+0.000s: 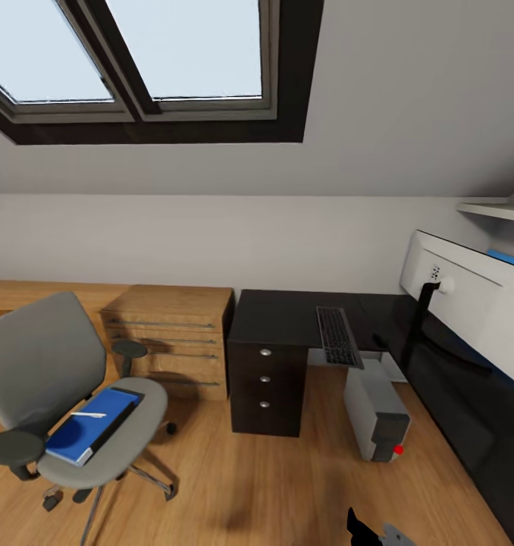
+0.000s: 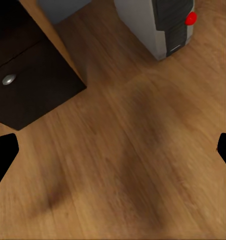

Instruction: In the bedroom, organize the workspace by keeping the computer under the desk, ensuring the monitor is on the desk, placing the keyboard on the desk next to the monitor, placing the mouse on the desk next to the keyboard, moving the folder from the swivel chair onto the desk next to the mouse, stacking the notebook on top of the folder with the pen on top of the notebook, and positioning the swivel chair next to the desk.

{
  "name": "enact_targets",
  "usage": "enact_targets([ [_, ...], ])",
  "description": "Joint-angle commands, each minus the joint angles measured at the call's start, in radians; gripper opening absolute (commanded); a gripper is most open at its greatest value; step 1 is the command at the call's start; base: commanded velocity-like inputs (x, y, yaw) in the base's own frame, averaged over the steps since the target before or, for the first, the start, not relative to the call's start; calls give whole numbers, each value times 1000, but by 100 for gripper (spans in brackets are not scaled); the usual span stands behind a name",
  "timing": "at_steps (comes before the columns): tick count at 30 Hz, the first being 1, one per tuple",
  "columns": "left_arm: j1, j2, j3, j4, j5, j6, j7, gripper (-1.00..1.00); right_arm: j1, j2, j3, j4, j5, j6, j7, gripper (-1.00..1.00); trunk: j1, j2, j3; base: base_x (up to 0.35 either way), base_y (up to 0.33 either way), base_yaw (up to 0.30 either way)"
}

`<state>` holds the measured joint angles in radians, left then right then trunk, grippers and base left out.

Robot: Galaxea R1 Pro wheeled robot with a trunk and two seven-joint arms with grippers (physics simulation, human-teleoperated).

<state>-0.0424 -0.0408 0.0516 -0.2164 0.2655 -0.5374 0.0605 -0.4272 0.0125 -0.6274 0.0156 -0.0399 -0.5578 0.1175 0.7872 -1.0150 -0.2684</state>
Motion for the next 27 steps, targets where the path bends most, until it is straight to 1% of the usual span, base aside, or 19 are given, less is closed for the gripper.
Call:
enact_targets([
  [1,-1,-1,5,0,-6,-3,3,100,-1,0,-6,2,-5,-4,8,100,0,-1,-1,-71,-165,0],
  [10,-1,-1,5,0,-6,-3,3,100,-1,0,-6,1,-4,-4,8,100,0,-1,-1,-137,-165,0],
  [22,-1,-1,5,0,-5,-3,4,100,-1,0,-6,1,-4,-4,8,100,0,-1,-1,-37,-22,0],
  [27,-1,-1,5,0,-5,-3,4,100,-1,0,-6,1,-3,-4,9,100,0,-1,-1,-136,-5,0],
])
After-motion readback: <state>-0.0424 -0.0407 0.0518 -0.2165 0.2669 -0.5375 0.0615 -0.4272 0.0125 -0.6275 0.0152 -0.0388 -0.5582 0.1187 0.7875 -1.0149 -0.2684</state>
